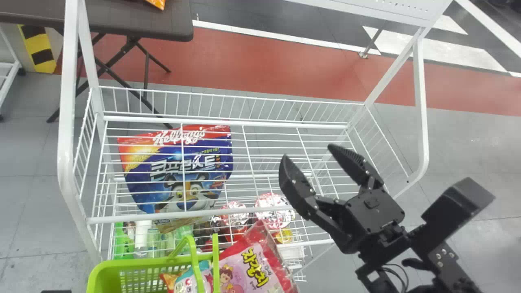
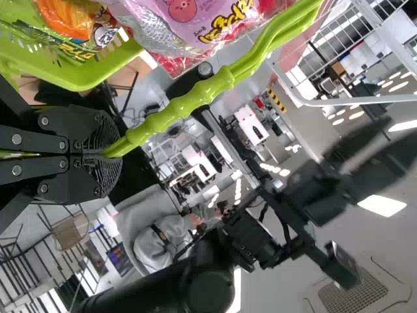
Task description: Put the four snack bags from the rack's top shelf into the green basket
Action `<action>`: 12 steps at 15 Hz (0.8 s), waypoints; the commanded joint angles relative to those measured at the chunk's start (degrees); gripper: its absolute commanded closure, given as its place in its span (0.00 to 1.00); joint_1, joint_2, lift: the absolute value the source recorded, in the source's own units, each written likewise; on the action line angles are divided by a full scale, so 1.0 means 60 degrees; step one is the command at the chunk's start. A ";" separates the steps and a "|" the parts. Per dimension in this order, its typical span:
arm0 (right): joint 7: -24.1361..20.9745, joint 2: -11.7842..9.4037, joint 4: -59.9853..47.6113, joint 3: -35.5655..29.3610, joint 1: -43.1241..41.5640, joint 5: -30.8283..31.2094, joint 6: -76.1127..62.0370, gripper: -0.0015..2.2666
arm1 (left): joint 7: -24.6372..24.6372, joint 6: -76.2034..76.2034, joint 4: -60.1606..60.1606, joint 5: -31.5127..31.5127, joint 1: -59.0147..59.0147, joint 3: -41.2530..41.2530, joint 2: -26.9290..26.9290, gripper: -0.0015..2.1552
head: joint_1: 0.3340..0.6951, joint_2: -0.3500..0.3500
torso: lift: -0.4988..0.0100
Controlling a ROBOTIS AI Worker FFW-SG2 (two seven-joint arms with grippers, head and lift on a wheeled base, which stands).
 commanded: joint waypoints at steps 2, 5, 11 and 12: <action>-0.0757 -0.0020 0.0227 0.0501 0.0053 0.0198 -0.0151 0.02 | -0.0001 0.0002 0.0009 0.0005 0.0001 0.0001 0.0001 0.96 | 1.00 0.00 | 0.98; -0.1006 -0.0035 0.0271 0.0515 0.0053 0.0198 -0.0092 0.02 | -0.0001 0.0002 0.0024 0.0005 -0.0029 0.0001 0.0001 0.96 | 1.00 0.00 | 0.98; -0.1255 -0.0064 0.0271 0.0515 0.0053 0.0198 -0.0034 0.03 | 0.0014 0.0002 0.0039 0.0005 -0.0058 -0.0014 0.0001 0.96 | 1.00 0.00 | 0.98; -0.1270 -0.0064 0.0271 0.0515 0.0053 0.0183 0.0083 0.03 | 0.0014 0.0002 0.0039 0.0005 -0.0058 -0.0014 0.0001 0.96 | 1.00 0.00 | 0.98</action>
